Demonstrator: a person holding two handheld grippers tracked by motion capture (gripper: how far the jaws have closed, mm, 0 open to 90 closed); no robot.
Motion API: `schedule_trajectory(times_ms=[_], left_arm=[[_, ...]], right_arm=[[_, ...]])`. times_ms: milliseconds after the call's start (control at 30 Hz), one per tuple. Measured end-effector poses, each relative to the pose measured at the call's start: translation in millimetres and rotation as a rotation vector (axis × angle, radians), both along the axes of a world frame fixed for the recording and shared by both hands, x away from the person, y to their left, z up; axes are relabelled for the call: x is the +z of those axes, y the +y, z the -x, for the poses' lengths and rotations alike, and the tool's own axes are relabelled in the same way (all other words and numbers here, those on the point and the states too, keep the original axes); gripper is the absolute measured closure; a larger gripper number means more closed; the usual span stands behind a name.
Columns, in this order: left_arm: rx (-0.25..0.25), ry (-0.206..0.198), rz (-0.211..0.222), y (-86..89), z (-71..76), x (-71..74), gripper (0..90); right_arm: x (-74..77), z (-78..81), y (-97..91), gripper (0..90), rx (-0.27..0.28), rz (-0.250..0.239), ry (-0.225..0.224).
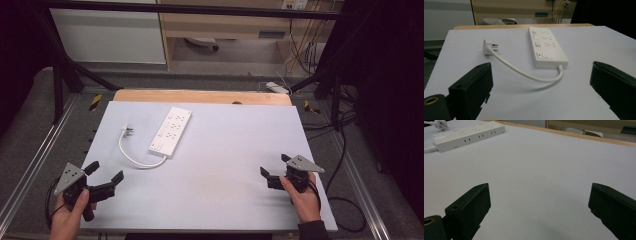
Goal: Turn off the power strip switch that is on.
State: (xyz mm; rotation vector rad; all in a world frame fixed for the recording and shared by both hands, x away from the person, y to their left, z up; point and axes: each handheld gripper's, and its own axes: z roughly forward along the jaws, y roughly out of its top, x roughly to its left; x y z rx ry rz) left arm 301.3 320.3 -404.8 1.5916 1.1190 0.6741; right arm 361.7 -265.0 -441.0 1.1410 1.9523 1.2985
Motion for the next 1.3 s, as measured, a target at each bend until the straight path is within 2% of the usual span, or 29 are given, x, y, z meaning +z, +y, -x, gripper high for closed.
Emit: schedule_trajectory(times_ms=[400,567,767,1100,1300], left_arm=[[-0.005,-0.017,0.005,-1.3,1.2,1.8,4.5],[-0.026,-0.030,0.013,-4.4,2.7,4.2,4.5],[-0.032,-0.016,0.040,-4.6,3.2,6.4,4.6],[-0.054,-0.004,0.054,-11.7,-2.1,18.5,4.7],[-0.065,0.001,0.037,-17.0,-7.6,25.0,4.8]], right_arm=[[-3.2,-1.3,8.8,2.7,0.023,0.030,0.023],[-3.3,-1.0,8.4,2.6,0.014,0.030,0.023],[-2.9,-0.7,9.1,2.4,0.013,0.030,0.018],[-2.8,-0.8,8.7,2.0,0.014,0.024,0.019],[-2.8,-1.0,8.6,2.0,0.014,0.018,0.016]])
